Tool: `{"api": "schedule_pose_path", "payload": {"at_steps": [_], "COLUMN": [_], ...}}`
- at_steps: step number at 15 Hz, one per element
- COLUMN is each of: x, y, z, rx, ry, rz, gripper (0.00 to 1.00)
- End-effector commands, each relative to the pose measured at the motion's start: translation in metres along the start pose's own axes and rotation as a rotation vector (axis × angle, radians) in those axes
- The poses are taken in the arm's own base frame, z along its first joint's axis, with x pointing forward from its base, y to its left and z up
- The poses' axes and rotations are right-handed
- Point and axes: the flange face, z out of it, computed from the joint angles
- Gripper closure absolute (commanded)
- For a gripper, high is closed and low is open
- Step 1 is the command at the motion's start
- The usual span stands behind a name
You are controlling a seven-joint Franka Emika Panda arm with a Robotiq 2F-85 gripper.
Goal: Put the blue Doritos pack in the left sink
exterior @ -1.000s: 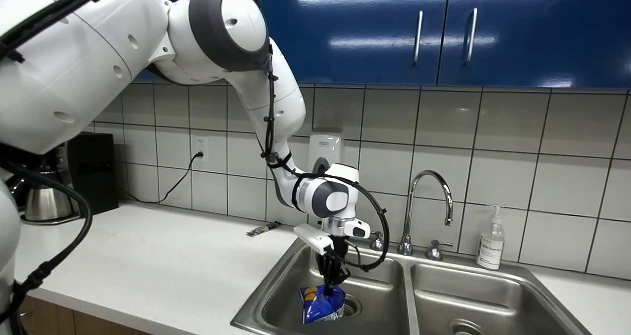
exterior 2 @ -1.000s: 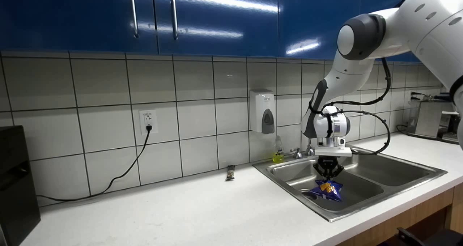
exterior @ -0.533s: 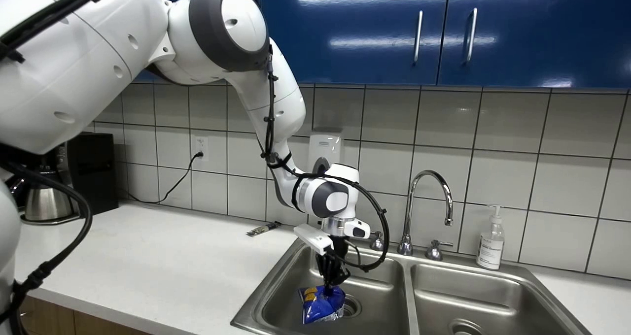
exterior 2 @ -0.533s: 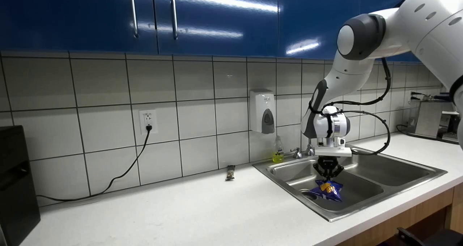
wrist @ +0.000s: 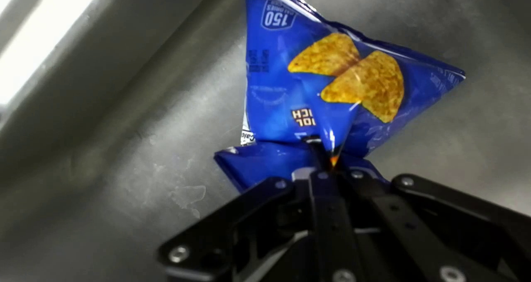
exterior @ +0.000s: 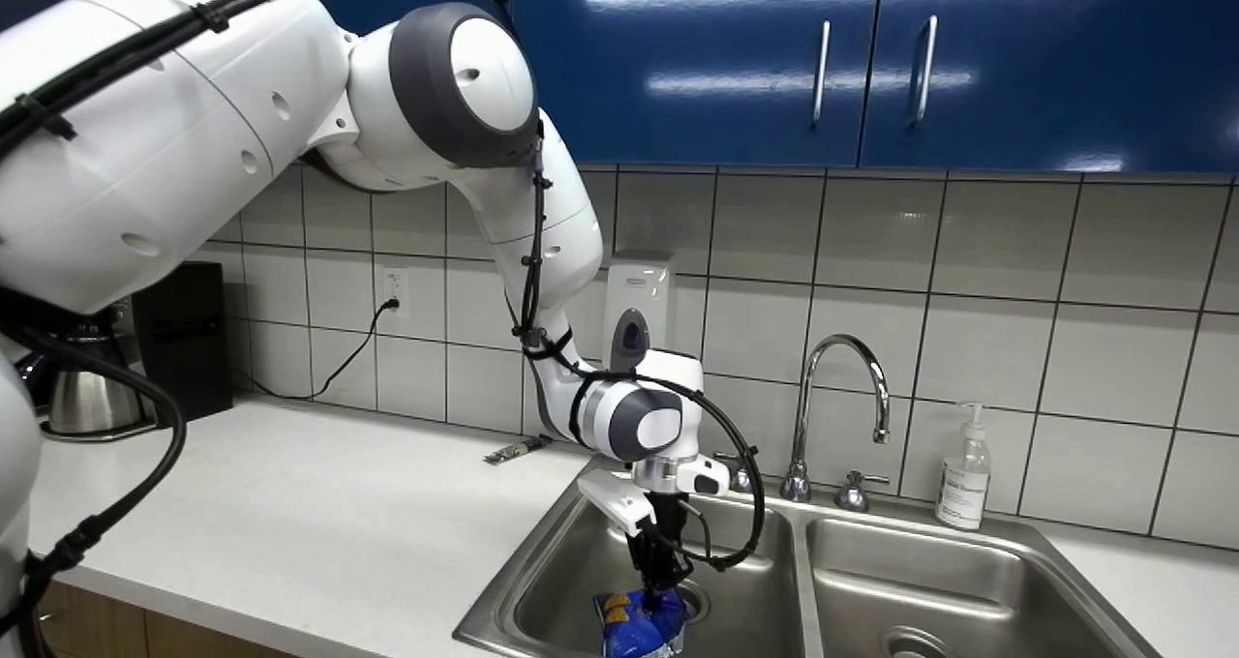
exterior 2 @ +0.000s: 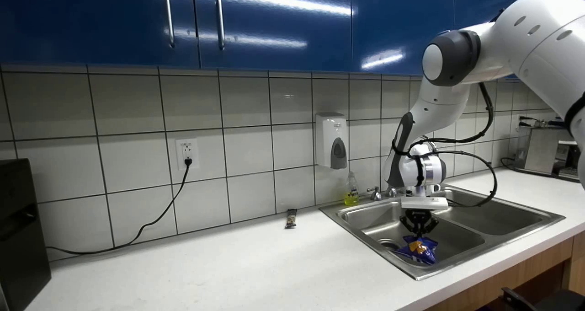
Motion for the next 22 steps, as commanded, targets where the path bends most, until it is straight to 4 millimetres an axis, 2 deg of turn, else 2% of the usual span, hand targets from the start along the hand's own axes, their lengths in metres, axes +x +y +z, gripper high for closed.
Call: {"api": "schedule_pose_path", "payload": {"at_steps": [1,6,7,8,9,13,18,22], "x": [0.003,0.001,0.001,0.002,0.002,0.002,0.0,-0.006], "y": [0.008,0.015,0.016,0.017,0.017,0.017,0.012,0.0], "z": [0.017,0.03,0.03,0.03,0.029,0.024,0.008,-0.016], "rx": [-0.03,-0.046,-0.047,-0.045,-0.043,-0.036,-0.012,0.0], "ry": [0.02,0.026,0.026,0.029,0.03,0.039,0.055,0.06], "rz": [0.023,0.035,0.038,0.041,0.045,0.049,0.04,-0.008], "gripper": [1.0,1.0,0.74,0.73,0.68,0.37,0.0,0.0]}}
